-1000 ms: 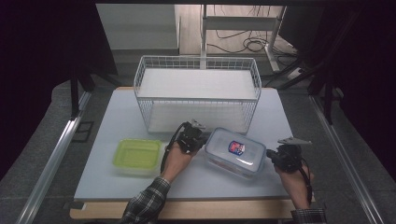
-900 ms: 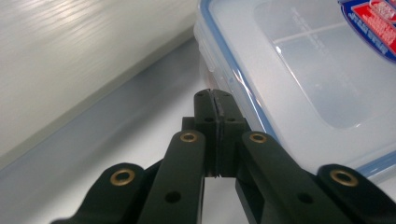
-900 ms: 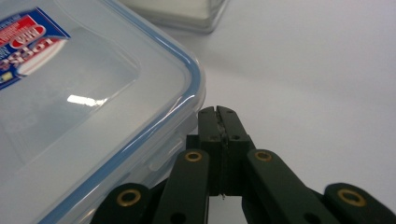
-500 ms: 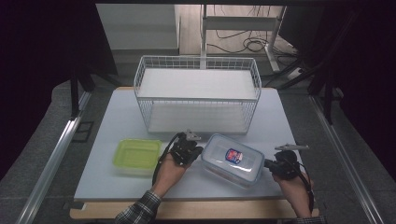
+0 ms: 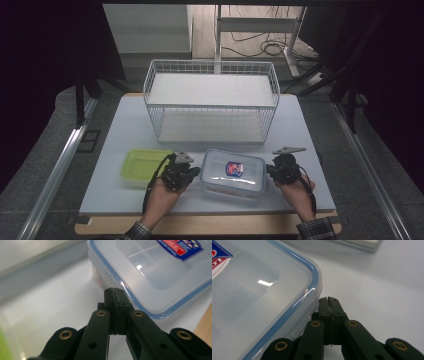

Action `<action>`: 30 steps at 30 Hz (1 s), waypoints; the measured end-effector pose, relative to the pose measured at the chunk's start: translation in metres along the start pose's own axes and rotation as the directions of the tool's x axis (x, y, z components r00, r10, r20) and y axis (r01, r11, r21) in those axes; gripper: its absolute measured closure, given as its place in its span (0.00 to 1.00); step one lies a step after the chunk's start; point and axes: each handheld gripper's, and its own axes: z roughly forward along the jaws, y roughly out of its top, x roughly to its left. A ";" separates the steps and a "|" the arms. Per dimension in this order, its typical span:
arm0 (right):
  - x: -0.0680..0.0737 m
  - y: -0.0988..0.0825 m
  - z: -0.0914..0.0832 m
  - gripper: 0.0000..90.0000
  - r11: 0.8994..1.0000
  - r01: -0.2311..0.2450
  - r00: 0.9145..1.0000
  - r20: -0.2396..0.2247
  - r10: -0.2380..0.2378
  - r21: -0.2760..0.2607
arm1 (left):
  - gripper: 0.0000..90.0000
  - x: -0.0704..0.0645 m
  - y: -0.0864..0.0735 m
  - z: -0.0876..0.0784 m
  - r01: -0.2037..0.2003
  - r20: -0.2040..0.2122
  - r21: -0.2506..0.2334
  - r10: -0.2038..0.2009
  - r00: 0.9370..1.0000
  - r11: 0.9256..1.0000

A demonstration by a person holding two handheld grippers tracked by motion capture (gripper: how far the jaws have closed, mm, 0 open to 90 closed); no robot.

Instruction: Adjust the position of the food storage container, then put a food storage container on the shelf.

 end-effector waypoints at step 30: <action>-0.003 -0.002 -0.015 0.29 0.989 0.084 0.996 -0.003 -0.085 -0.120 | 0.27 0.030 -0.037 -0.039 0.042 -0.016 -0.116 -0.044 0.999 0.992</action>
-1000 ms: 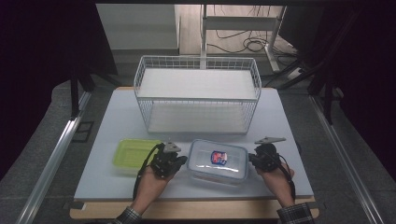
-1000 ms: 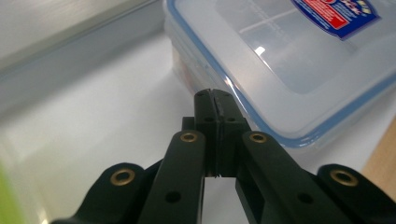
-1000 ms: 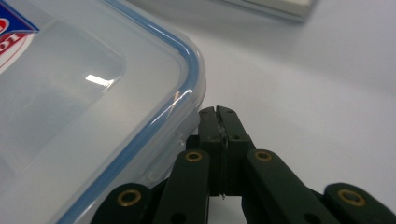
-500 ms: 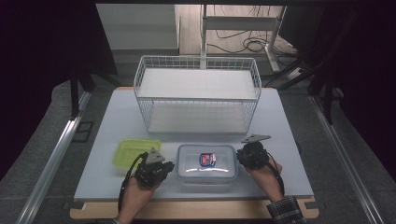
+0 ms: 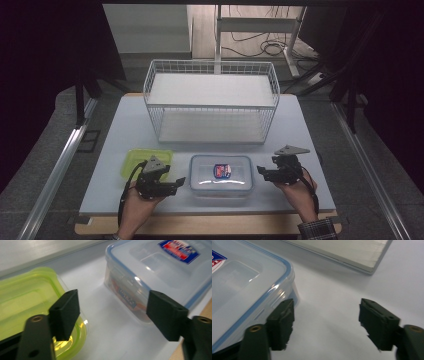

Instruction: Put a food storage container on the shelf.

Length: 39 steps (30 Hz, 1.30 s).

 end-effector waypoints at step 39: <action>0.037 0.008 0.016 0.00 0.992 -0.051 0.936 -0.340 0.089 0.119 | 0.00 -0.007 0.031 0.058 0.075 0.260 0.161 -0.115 0.959 0.984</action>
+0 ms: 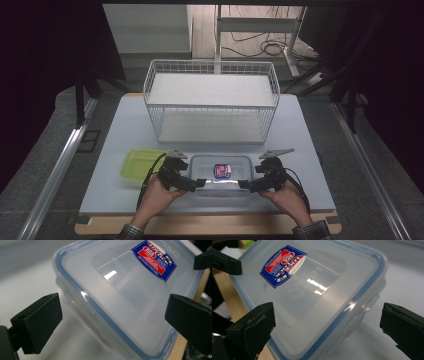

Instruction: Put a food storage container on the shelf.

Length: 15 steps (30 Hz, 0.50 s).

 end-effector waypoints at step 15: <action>0.000 -0.003 -0.007 0.20 0.995 -0.079 0.992 -0.092 0.084 0.057 | 0.10 -0.018 -0.004 -0.008 -0.024 -0.026 0.032 0.025 0.999 0.999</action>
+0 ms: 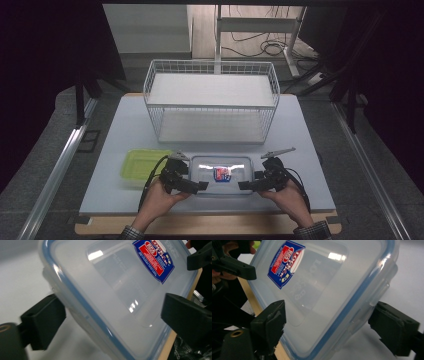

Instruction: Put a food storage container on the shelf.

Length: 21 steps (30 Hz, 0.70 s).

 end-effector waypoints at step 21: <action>0.005 -0.029 -0.028 0.55 0.988 -0.080 0.995 -0.070 0.071 -0.135 | 0.56 0.008 -0.033 -0.028 0.111 0.154 -0.142 -0.088 0.984 0.984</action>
